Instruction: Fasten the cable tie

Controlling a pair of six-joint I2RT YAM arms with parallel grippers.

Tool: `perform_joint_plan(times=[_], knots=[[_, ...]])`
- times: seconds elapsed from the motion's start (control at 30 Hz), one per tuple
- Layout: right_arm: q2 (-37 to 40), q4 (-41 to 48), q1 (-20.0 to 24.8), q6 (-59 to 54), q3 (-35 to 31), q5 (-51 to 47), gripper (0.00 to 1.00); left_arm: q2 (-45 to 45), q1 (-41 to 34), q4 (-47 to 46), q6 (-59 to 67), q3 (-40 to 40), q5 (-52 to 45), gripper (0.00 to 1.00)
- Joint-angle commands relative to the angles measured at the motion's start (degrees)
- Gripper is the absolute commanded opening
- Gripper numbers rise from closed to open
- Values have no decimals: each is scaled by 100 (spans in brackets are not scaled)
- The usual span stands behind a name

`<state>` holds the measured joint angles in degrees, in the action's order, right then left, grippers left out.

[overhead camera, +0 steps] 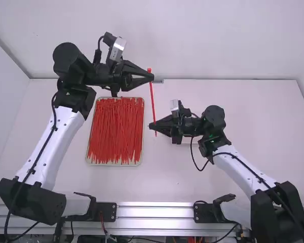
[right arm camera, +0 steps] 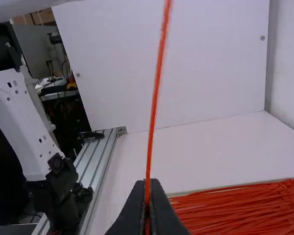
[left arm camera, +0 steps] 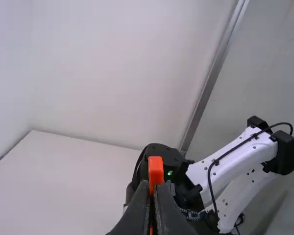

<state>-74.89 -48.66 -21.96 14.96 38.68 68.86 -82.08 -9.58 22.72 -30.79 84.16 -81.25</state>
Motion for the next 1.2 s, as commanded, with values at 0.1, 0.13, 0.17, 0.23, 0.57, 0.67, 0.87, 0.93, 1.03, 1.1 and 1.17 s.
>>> perform_joint_plan(times=[0.1, 0.13, 0.17, 0.23, 0.57, 0.67, 0.87, 0.93, 1.03, 1.1, 1.17], knots=[[-11, -13, 101, 20, 175, 57, 0, 11, 92, 22, 66, 83, -190, 2], [-11, -13, 105, 17, 175, 55, 0, 11, 81, 17, 66, 83, -190, 2], [-11, -13, 103, 15, 175, 55, 0, 11, 81, 17, 68, 83, -188, 2], [-11, -13, 90, 15, 175, 55, 0, 11, 109, 22, 68, 83, -186, 2], [-11, -63, 323, 367, 177, 20, 0, 11, 133, 0, 195, 83, -188, 99], [-11, -214, 433, 684, 177, 22, 0, 11, 107, 0, 195, 83, -168, 99], [0, -466, 885, 1169, 177, 13, 0, 11, 107, 0, 391, 83, -162, 99], [0, -496, 1069, 1381, 177, 15, 0, 11, 107, -44, 382, 83, -24, 99], [0, -494, 1276, 1445, 181, 11, 0, 11, 149, -267, 560, 83, 227, 99], [0, -496, 1416, 1443, 181, 11, 0, 11, 184, -428, 787, 83, 295, 99], [0, -494, 1613, 1519, 181, -2, 0, 11, 216, -680, 988, 83, 474, 99]])
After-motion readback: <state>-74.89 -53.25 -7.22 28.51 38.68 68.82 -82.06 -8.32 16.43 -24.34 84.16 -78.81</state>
